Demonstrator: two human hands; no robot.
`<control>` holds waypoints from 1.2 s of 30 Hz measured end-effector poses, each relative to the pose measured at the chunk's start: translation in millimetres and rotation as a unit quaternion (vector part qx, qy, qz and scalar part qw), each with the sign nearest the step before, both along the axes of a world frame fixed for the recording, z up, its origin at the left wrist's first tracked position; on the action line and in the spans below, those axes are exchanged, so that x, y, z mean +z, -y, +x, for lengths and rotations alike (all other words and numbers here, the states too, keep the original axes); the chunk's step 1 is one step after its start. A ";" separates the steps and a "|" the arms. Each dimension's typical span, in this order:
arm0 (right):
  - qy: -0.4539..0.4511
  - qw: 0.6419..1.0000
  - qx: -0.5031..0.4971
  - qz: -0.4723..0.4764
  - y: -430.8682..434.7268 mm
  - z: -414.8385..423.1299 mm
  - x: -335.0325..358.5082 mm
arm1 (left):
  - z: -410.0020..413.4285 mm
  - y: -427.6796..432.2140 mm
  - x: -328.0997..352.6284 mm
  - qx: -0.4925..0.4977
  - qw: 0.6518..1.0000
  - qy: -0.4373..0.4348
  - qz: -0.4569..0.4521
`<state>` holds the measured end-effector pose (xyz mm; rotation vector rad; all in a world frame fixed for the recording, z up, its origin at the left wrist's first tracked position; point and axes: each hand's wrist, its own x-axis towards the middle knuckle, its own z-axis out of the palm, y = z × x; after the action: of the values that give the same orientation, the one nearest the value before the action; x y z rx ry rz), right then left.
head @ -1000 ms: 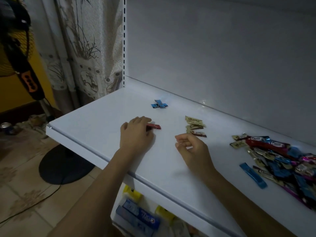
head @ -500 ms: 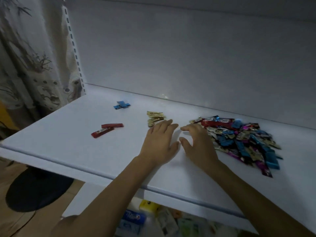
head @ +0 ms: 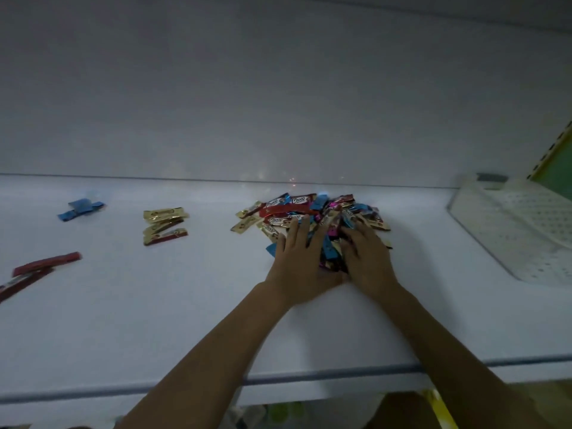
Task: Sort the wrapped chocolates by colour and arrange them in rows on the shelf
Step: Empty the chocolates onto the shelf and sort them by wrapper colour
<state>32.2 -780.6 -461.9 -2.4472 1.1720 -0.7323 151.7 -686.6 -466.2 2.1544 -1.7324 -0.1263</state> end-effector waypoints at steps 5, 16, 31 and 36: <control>0.093 0.994 0.051 0.034 -0.1 -3.6 -5.0 | 8.9 32.9 0.2 0.005 0.998 0.065 0.011; 0.078 0.996 0.029 0.011 8.6 2.0 -10.7 | 21.4 46.9 -3.8 -0.051 0.984 0.031 -0.170; -0.080 0.995 -0.053 -0.024 2.5 9.2 -9.0 | 29.2 63.5 14.2 0.070 0.934 -0.167 -0.307; -0.099 0.993 -0.053 -0.022 -0.1 9.4 -6.8 | 29.6 70.6 33.4 0.080 0.937 -0.167 -0.297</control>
<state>41.6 -780.5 -468.7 -2.5582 1.3805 -0.5588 181.2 -757.3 -432.8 1.6937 -1.1987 0.0672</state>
